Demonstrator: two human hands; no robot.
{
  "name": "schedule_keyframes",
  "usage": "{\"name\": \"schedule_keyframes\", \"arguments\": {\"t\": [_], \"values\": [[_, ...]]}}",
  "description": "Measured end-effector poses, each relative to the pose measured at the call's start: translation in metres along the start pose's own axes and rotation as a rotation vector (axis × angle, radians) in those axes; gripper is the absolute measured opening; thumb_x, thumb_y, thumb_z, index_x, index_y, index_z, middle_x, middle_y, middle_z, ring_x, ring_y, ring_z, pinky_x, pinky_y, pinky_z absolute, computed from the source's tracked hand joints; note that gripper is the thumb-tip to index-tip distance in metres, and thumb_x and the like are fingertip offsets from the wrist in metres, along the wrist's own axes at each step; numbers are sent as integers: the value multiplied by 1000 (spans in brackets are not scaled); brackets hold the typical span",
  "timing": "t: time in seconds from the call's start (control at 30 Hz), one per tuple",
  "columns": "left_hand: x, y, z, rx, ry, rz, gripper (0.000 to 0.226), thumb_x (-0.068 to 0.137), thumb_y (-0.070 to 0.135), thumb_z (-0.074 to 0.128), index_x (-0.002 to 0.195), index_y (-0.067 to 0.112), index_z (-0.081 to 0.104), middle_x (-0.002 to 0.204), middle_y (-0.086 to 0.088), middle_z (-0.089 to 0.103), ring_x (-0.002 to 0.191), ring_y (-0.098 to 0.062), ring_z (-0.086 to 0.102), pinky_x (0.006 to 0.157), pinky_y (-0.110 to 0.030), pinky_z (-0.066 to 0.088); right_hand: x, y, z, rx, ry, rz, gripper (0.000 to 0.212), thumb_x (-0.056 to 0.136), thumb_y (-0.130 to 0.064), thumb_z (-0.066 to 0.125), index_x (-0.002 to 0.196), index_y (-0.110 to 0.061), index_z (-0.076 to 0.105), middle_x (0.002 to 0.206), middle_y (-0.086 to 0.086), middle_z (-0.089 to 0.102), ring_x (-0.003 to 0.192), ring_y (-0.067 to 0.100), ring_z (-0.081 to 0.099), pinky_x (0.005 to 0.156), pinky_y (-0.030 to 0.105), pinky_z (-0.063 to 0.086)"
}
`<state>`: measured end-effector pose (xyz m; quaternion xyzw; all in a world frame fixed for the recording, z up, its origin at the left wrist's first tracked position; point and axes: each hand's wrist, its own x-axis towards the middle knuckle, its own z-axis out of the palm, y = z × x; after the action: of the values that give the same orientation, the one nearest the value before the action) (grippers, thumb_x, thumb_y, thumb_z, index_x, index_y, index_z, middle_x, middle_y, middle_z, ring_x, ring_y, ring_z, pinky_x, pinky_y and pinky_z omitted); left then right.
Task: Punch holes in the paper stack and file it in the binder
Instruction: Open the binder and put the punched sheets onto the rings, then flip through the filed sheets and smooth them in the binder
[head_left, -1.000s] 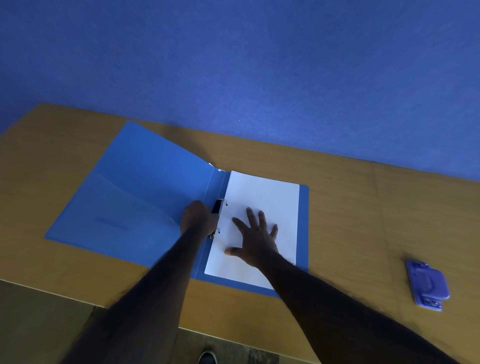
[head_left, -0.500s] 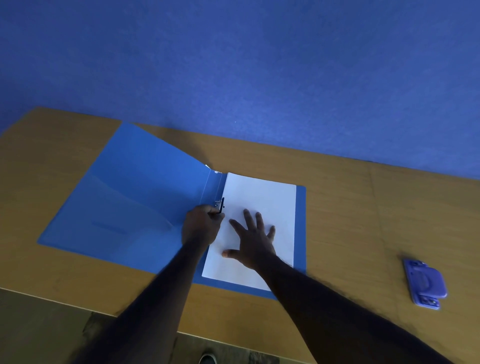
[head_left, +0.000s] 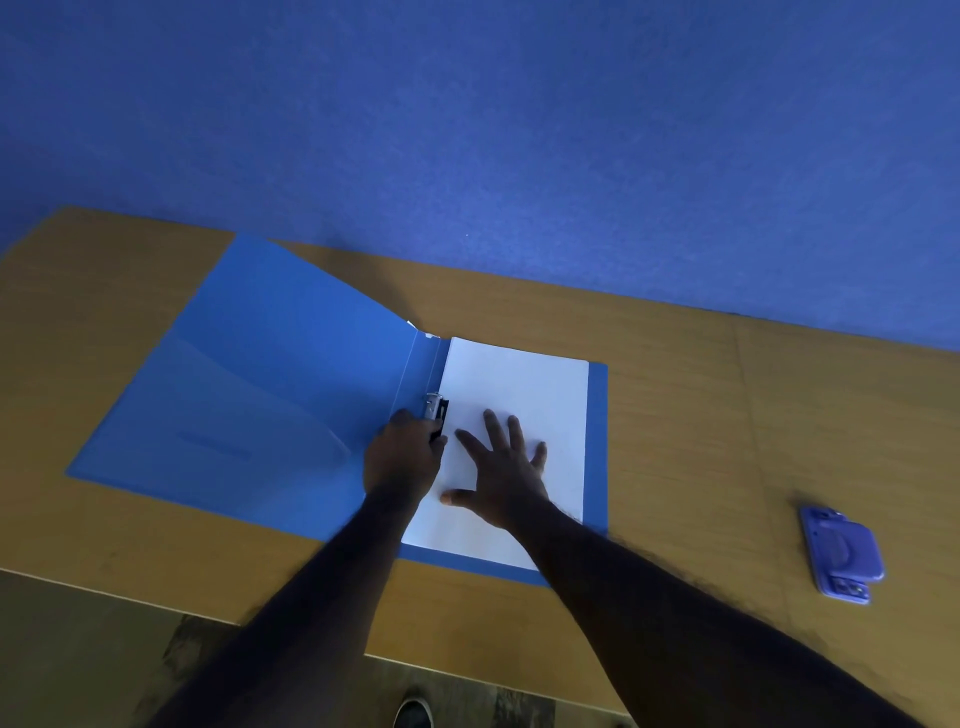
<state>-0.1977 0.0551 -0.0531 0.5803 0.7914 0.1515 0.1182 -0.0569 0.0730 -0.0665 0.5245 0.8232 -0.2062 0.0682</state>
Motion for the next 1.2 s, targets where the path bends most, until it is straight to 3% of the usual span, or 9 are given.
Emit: {"name": "schedule_keyframes", "arguments": {"t": [0.17, 0.3, 0.47, 0.53, 0.67, 0.8, 0.9, 1.03, 1.2], "values": [[-1, 2, 2, -18, 21, -4, 30, 91, 33, 63, 114, 16, 71, 99, -8, 66, 89, -23, 67, 68, -25, 47, -11, 7, 3, -9, 65, -19, 84, 81, -66, 58, 151, -30, 27, 165, 6, 3, 151, 32, -1, 115, 67, 5], [-4, 4, 4, 5, 16, -25, 29, 90, 32, 63, 115, 19, 69, 100, -8, 61, 91, -26, 65, 71, -32, 52, -37, 29, 5, 44, 166, 20, 77, 81, -63, 60, 145, -25, 39, 162, 11, 18, 150, 32, 12, 119, 56, 8], [-26, 14, 8, 103, 124, 84, 43, 84, 34, 63, 123, 18, 58, 109, -9, 59, 102, -27, 57, 84, -41, 45, -70, 58, 3, 93, 213, 194, 90, 76, -68, 62, 148, -22, 31, 160, 10, 19, 148, 29, 18, 119, 46, 20], [-46, 23, 17, 15, 60, 222, 42, 86, 38, 59, 124, 21, 57, 119, -5, 57, 112, -23, 54, 93, -40, 41, -80, 65, 1, 166, 236, 253, 96, 75, -64, 67, 149, -18, 27, 158, 9, 23, 146, 27, 22, 118, 44, 22], [-88, 38, 45, -9, -132, 469, 63, 84, 56, 54, 138, 25, 45, 153, -3, 36, 142, -21, 30, 115, -46, 29, -92, 72, -5, 355, 251, 232, 88, 79, -45, 74, 148, -13, 29, 154, 6, 35, 142, 23, 33, 115, 39, 31], [-105, 43, 59, 0, -224, 445, 89, 76, 72, 53, 149, 27, 29, 162, 1, 1, 149, -17, -5, 120, -41, 1, -98, 81, -19, 573, 219, 273, 69, 88, -35, 68, 144, -15, 32, 143, 5, 50, 126, 24, 51, 99, 37, 47], [-103, 43, 58, -5, -193, 440, 84, 77, 64, 61, 146, 24, 36, 162, -1, 10, 149, -18, 3, 121, -43, 8, -104, 83, -26, 684, 160, 297, 53, 96, -32, 57, 141, -16, 33, 141, 4, 51, 114, 20, 56, 88, 35, 54], [-100, 41, 60, -6, -155, 452, 75, 79, 59, 63, 140, 21, 46, 158, -3, 27, 146, -22, 23, 116, -46, 27, -108, 84, -26, 785, 176, 348, 40, 99, -26, 53, 134, -13, 41, 139, 6, 54, 118, 20, 56, 92, 38, 55], [-99, 41, 62, -19, -165, 438, 74, 80, 57, 64, 142, 21, 45, 158, 0, 25, 147, -19, 21, 117, -39, 17, -111, 71, -26, 1027, 150, 444, 49, 91, -27, 64, 135, -16, 44, 133, 2, 56, 115, 20, 57, 99, 46, 50]]}}
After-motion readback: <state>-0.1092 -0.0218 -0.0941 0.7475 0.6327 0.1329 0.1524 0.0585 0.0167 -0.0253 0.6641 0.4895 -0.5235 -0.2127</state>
